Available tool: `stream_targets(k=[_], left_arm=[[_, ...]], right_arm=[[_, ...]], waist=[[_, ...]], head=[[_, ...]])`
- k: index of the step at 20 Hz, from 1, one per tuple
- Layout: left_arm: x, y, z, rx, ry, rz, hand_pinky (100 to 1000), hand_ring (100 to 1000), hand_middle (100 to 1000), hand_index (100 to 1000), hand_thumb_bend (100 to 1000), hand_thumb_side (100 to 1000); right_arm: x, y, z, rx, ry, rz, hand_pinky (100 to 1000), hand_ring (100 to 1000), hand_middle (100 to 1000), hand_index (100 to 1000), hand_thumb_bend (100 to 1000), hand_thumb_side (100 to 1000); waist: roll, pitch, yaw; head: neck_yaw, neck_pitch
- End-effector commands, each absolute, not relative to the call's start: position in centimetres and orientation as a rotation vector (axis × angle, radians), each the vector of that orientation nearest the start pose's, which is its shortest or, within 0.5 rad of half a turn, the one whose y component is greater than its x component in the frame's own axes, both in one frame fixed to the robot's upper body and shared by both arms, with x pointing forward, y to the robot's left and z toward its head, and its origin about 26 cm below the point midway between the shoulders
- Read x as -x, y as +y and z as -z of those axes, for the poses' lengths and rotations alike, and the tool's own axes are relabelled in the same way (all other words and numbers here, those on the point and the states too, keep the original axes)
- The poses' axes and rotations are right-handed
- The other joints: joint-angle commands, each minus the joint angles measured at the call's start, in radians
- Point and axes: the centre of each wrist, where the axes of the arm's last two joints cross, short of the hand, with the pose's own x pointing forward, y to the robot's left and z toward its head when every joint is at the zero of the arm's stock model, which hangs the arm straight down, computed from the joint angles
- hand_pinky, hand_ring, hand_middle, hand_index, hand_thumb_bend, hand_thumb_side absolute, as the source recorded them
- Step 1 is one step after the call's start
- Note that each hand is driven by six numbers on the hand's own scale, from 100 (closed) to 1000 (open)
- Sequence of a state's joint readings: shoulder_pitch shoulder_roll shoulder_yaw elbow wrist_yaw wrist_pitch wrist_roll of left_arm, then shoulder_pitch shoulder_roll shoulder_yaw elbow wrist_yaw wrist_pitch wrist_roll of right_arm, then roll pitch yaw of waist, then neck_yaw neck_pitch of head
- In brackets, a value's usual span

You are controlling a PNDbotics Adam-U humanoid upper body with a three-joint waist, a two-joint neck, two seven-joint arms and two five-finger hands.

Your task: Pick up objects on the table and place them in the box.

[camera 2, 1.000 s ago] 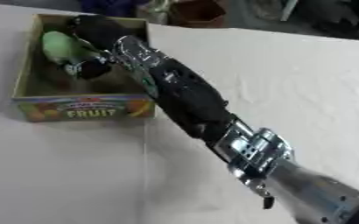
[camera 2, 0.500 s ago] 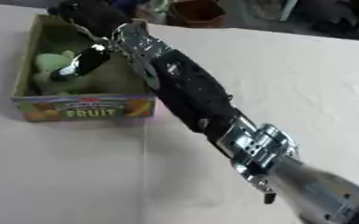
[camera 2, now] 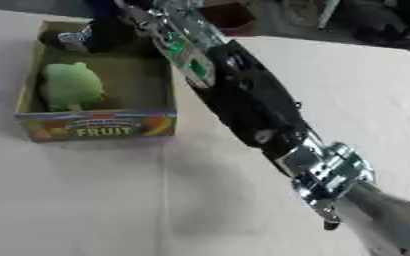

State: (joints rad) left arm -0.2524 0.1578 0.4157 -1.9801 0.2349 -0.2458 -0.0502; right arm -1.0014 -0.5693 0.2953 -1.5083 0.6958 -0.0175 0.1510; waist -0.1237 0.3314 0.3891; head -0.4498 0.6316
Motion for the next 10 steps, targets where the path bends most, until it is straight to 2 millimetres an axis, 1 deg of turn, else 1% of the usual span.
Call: stream_targets(k=[1, 2, 3, 4, 5, 6, 7, 10], left_arm=[[-27.8, 34.8, -19.1, -0.222, -2.542, -0.16, 444, 429, 458, 588, 100, 754], [-27.7, 35.0, -19.0, -0.232, -2.539, -0.17, 444, 429, 458, 588, 100, 753], [-27.6, 35.2, -19.0, -0.244, -2.536, -0.179, 444, 429, 458, 588, 100, 753], [-27.5, 35.3, -19.0, -0.253, -2.534, -0.187, 444, 429, 458, 588, 100, 753], [-27.5, 35.3, -18.9, -0.258, -2.533, -0.192, 444, 429, 458, 589, 100, 752], [-27.5, 35.4, -18.9, -0.262, -2.532, -0.196, 444, 429, 458, 589, 100, 752], [-27.4, 35.4, -18.9, -0.266, -2.533, -0.2, 444, 429, 458, 589, 100, 751], [-27.4, 35.6, -18.9, -0.278, -2.533, -0.21, 444, 429, 458, 589, 100, 751]], right_arm=[[-38.3, -21.0, -35.2, -1.435, 2.764, 1.638, 871, 933, 816, 1000, 512, 974], [-37.9, -21.6, -35.3, -1.436, 2.77, 1.614, 872, 932, 815, 1000, 488, 874], [-37.5, -22.5, -35.4, -1.439, 2.775, 1.581, 875, 930, 809, 1000, 449, 907], [-37.0, -23.5, -35.6, -1.448, 2.78, 1.543, 875, 930, 808, 1000, 444, 912], [-36.4, -24.4, -35.7, -1.457, 2.788, 1.502, 877, 927, 801, 1000, 387, 954], [-35.9, -25.2, -35.8, -1.466, 2.8, 1.46, 879, 926, 798, 1000, 353, 976], [-35.4, -25.9, -35.9, -1.473, 2.812, 1.418, 881, 923, 788, 1000, 289, 1000], [-34.0, -27.1, -35.6, -1.468, 2.859, 1.319, 882, 915, 774, 988, 209, 1000]], waist=[[0.015, -0.027, -0.004], [0.02, -0.035, -0.018], [0.026, -0.04, -0.035], [0.029, -0.042, -0.045], [0.033, -0.043, -0.052], [0.036, -0.044, -0.058], [0.039, -0.045, -0.064], [0.046, -0.047, -0.078]], head=[[0.015, 0.001], [0.035, 0.005], [0.053, 0.007], [0.065, 0.007], [0.075, 0.007], [0.084, 0.007], [0.093, 0.007], [0.114, 0.009]])
